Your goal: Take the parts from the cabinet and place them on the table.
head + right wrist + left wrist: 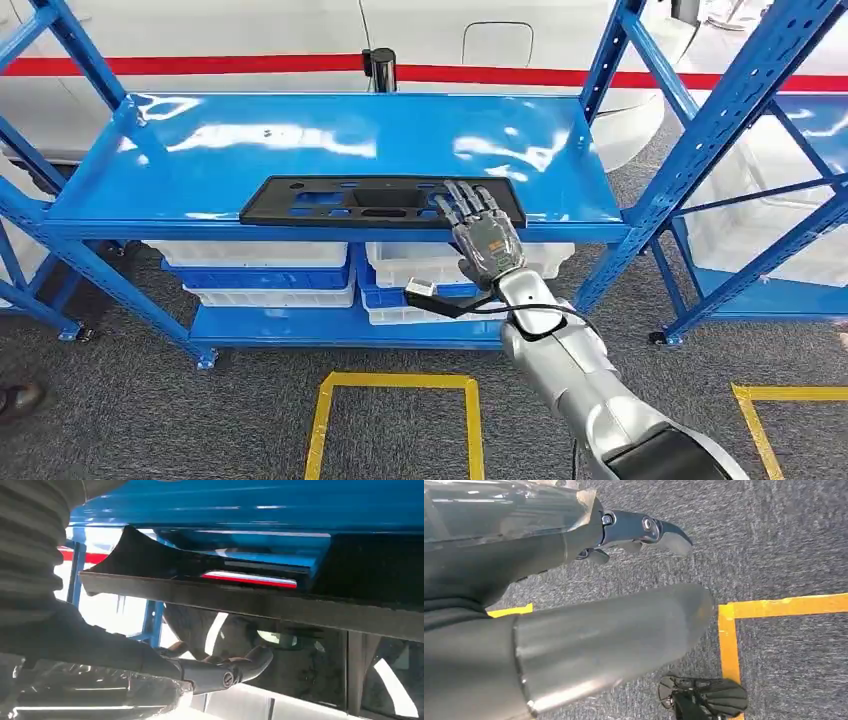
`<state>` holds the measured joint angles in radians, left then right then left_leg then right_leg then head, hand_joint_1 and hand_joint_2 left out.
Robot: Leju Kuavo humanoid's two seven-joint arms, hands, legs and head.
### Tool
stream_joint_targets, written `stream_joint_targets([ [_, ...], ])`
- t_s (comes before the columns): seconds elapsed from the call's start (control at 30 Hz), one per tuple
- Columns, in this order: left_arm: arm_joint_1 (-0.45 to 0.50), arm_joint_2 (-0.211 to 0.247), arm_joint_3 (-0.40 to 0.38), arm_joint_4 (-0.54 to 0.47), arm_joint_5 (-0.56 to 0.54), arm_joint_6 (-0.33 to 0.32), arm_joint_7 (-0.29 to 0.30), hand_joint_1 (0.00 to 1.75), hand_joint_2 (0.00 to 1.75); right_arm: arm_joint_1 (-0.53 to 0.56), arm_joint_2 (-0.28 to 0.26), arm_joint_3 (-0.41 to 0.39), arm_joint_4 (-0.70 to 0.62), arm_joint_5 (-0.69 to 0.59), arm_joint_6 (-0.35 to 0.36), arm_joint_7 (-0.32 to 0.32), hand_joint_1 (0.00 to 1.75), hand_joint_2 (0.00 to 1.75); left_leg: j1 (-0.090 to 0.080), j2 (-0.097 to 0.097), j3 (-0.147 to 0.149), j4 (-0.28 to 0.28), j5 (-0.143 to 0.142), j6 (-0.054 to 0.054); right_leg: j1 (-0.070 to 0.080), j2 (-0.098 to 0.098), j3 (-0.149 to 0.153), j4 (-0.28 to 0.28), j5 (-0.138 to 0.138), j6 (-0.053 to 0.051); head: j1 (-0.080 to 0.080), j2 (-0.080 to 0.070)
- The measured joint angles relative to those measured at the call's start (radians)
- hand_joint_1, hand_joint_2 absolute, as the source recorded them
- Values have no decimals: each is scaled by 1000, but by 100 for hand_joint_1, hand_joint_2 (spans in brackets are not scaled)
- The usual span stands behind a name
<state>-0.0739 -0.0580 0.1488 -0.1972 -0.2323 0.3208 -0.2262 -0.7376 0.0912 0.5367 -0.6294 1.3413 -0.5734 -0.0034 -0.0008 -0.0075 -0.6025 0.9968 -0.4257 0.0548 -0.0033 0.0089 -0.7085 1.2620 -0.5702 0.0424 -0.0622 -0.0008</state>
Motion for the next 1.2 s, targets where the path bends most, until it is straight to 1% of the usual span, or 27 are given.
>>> stream_joint_targets([
  [0.03,0,0,0,0,0,0,0,0,0,-1,0,0,0,2,-1,-1,0,175,0,-1,7,1,-4,-2,0,0,35,-90,47,10,2,0],
  [0.07,-1,-2,0,0,0,0,0,0,0,-4,0,0,0,4,-2,-2,0,175,-1,-2,13,1,-9,-5,1,-1,76,-184,91,14,5,0],
  [0.1,-1,-3,0,0,0,0,0,0,0,-7,0,0,0,5,-2,-2,0,175,-3,-2,16,1,-13,-9,2,-2,103,-256,119,7,8,0],
  [0.13,-2,-3,0,0,0,0,0,0,0,-9,2,0,0,5,-2,-2,0,175,-11,-4,16,7,-22,-14,5,-1,114,-262,131,-6,7,0],
  [0.23,-2,-3,1,0,0,-1,-2,0,0,-11,2,0,0,6,-2,-2,0,175,-7,-2,18,4,-26,-26,2,-1,115,-263,132,-29,8,0],
  [0.27,-2,0,1,-1,1,-5,-10,0,0,-11,4,0,-3,9,-1,-2,0,175,-6,-2,16,10,-33,-32,-14,-1,123,-272,137,-36,9,0],
  [0.3,-2,-2,1,-1,2,-6,-19,0,0,-12,6,1,-3,10,0,-2,0,175,-6,-1,6,33,-51,-39,-14,-1,127,-274,135,-42,7,0],
  [0.33,-2,-3,2,-1,2,-8,-22,0,0,-13,10,1,-4,13,1,-2,0,175,-1,0,-17,88,-84,-46,-16,-1,130,-274,133,-45,1,0],
  [0.4,-3,-3,2,-1,1,-8,-29,0,0,-12,14,2,-3,18,8,-2,0,175,12,0,-100,250,-153,-62,-16,-2,132,-273,131,-48,3,0],
  [0.43,-2,-3,2,-1,0,-8,-31,0,0,-10,15,2,-3,18,10,-1,0,175,17,0,-133,304,-166,-67,-16,-2,132,-273,130,-48,0,0],
  [0.47,-1,-3,2,-1,0,-6,-35,0,0,-9,15,2,-3,20,11,-1,0,175,22,1,-146,313,-155,-72,-18,-1,132,-273,130,-48,2,0],
  [0.5,-1,-3,3,-1,1,-4,-40,0,0,-9,17,3,-3,21,13,-1,0,175,27,3,-133,270,-117,-75,-20,-1,133,-272,127,-45,1,0],
  [0.53,-2,-3,6,-1,3,-2,-44,0,0,-10,18,3,-3,21,13,-1,0,175,32,5,-98,194,-70,-79,-24,0,136,-272,124,-40,1,0],
  [0.57,-2,-3,11,-1,5,0,-47,0,0,-10,19,3,-3,21,13,-1,0,175,35,6,-48,95,-21,-82,-27,0,141,-272,120,-34,2,0],
  [0.6,-2,-3,14,-1,8,0,-48,0,0,-11,19,3,-3,21,12,-1,0,175,39,7,-9,16,2,-86,-26,1,145,-272,117,-28,-1,0],
  [0.63,-4,-6,16,-1,11,0,-49,0,0,-13,19,3,-3,21,12,-1,0,175,30,3,-1,6,-15,-85,-16,1,142,-271,115,-22,-5,0],
  [0.67,-5,-6,18,-1,11,0,-51,0,0,-15,21,3,-3,21,12,-1,0,175,30,-1,1,7,-10,-71,-17,1,140,-270,115,-15,-2,0],
  [0.7,-5,-6,20,-1,12,0,-51,0,0,-15,21,3,-3,21,12,-1,0,175,32,-2,1,2,-5,-68,-12,1,137,-267,112,-16,1,0],
  [0.73,-5,-9,23,0,12,0,-51,0,0,-15,21,4,-3,21,12,-1,0,175,28,-2,0,3,-5,-67,-2,1,140,-269,113,-24,3,0],
  [0.77,-5,-8,26,-1,13,0,-51,0,0,-16,21,4,-3,20,12,-1,0,175,21,-3,0,4,-5,-66,-10,0,141,-271,114,-23,5,0],
  [0.83,-5,-8,27,-1,13,1,-51,0,0,-16,21,5,-3,20,12,-1,0,175,12,-7,0,4,-6,-57,-14,-2,142,-274,115,-22,5,0],
  [0.97,-5,-8,27,-1,12,2,-51,0,0,-16,22,5,-3,19,12,-1,0,175,8,-8,0,4,-7,-48,-17,-2,145,-282,119,-14,8,0],
  [1.0,-5,-9,27,0,12,1,-51,0,0,-16,22,5,-3,19,12,-1,0,175,7,-8,0,5,-7,-45,-18,-2,146,-284,119,-7,8,0],
  [1.07,-5,-9,28,0,10,2,-51,0,0,-16,22,5,-3,19,12,-1,0,175,6,-8,-1,5,-7,-43,-19,-2,147,-286,121,1,8,0],
  [1.13,-5,-9,28,-1,7,1,-50,0,0,-16,22,5,-3,19,12,-1,2,175,5,-8,-1,5,-8,-42,-19,-2,147,-286,121,2,7,0],
  [1.17,-5,-9,29,-1,6,1,-49,0,0,-16,23,5,-3,20,12,-1,155,175,5,-7,-1,5,-8,-42,-19,-2,147,-286,121,2,7,0],
  [1.2,-5,-9,29,-1,4,1,-49,0,0,-16,23,5,-3,20,12,-1,175,175,5,-7,-1,5,-8,-41,-19,-2,147,-286,121,2,7,0],
])
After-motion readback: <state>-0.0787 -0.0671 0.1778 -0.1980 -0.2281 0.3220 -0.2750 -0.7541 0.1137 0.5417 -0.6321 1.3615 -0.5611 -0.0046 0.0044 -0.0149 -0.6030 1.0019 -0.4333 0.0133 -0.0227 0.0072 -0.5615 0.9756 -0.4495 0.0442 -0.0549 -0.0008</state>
